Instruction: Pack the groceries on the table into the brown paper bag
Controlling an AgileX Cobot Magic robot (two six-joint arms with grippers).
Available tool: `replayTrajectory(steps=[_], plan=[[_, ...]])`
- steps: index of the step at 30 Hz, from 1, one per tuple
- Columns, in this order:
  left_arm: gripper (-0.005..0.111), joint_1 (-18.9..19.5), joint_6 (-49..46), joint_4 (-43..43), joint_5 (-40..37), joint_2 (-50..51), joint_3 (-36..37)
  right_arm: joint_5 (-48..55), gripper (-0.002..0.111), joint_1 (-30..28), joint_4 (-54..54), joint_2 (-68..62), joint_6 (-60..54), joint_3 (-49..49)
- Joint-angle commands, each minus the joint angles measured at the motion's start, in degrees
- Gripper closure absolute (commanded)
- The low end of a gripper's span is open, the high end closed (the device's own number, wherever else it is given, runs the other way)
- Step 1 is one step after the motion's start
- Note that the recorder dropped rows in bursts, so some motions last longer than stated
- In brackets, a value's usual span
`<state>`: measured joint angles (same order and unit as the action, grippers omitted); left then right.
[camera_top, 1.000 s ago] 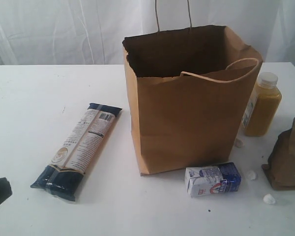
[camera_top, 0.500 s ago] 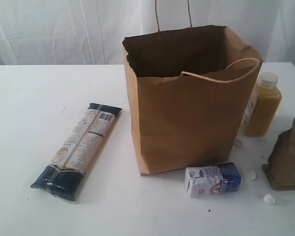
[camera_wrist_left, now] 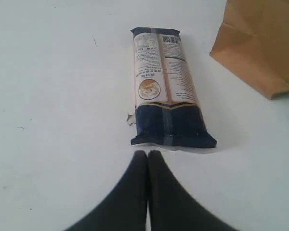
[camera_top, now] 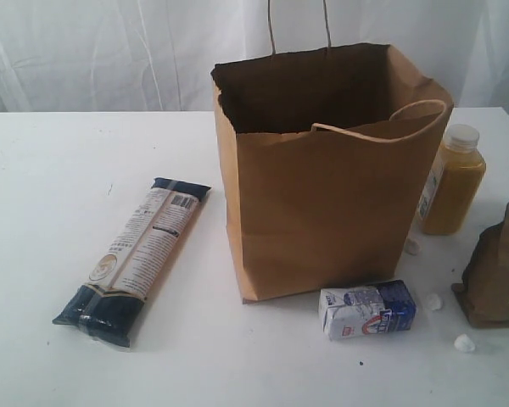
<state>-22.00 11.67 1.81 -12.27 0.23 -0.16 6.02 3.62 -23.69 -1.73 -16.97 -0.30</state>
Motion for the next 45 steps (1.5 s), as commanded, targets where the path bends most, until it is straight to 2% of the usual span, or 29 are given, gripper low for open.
replayTrajectory(steps=[1,5,22,25,29,33,37,42,45], plan=[[0.107,0.1,-3.0,-0.5,-0.3,-0.2,0.2,0.3,0.108,-0.4,0.2,0.2,0.2,0.3],[0.107,0.0,-7.7,-0.8,-0.6,-0.2,0.2,0.3,0.108,-0.4,0.2,0.2,0.2,0.3],[0.107,0.0,-7.7,-0.8,-0.8,-0.2,0.2,0.3,0.108,-0.4,0.2,0.2,0.2,0.3],[0.107,0.0,-7.7,-0.8,-0.8,-0.2,0.2,-3.4,0.108,-0.4,-0.2,0.2,0.9,0.3],[0.107,0.0,-7.7,-0.8,-0.8,-0.2,0.2,-9.7,0.108,-0.4,-6.4,0.2,14.8,0.3],[0.107,0.0,-7.7,-0.8,-0.8,-0.2,0.2,-19.3,0.108,-0.4,-6.5,0.2,25.7,0.3],[0.107,0.0,-7.7,-0.8,-0.8,-0.2,0.2,-19.7,0.108,-0.4,-6.3,0.2,32.9,0.3],[0.107,0.0,-7.7,-0.8,-0.8,-0.2,0.2,-19.6,0.108,-0.4,-6.3,0.2,32.9,0.3],[0.107,0.0,-7.7,-0.8,-0.8,-0.2,0.2,-19.0,0.108,-0.4,-6.3,0.2,41.3,0.3]])
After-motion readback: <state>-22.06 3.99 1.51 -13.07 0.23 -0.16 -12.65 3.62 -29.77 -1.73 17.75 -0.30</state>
